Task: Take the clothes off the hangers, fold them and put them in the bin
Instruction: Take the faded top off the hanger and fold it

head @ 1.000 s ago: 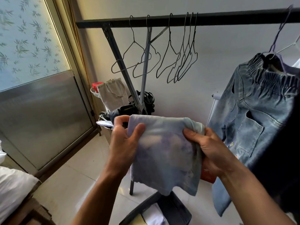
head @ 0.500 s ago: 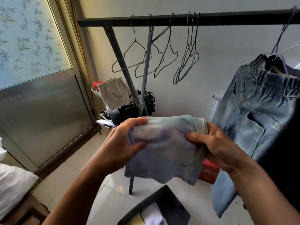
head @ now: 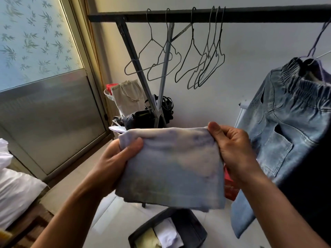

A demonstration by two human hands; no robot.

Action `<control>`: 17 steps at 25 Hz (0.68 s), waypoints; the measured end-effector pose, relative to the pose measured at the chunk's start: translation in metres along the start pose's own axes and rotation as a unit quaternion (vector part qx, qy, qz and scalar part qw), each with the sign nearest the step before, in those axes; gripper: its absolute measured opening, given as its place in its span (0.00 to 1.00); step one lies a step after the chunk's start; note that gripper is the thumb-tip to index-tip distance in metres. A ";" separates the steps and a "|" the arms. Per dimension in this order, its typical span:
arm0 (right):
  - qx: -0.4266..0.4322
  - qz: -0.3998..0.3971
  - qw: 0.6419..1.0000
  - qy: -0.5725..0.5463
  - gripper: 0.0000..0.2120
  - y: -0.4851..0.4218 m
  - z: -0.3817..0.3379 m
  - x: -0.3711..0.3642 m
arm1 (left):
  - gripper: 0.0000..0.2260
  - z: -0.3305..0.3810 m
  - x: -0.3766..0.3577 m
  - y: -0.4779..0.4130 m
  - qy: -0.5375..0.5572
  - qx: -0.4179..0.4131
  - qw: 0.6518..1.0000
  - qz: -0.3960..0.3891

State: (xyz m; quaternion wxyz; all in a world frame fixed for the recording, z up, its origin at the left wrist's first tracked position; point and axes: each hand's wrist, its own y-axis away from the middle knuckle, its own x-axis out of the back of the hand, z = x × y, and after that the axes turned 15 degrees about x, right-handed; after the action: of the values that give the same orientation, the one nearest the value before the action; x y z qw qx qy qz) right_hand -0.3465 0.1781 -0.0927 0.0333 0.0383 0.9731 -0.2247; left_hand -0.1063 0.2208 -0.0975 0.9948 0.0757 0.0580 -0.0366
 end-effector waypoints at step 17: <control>-0.410 -0.118 0.885 -0.187 0.27 0.036 0.155 -0.046 | 0.11 -0.098 0.052 -0.058 0.074 0.204 0.970 0.107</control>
State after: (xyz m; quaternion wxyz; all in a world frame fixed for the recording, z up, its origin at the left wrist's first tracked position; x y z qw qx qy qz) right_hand -0.2898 0.1391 -0.2432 0.2006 -0.1370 0.9513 0.1896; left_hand -0.0703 0.1754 -0.2081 0.9493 0.2856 0.1146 0.0645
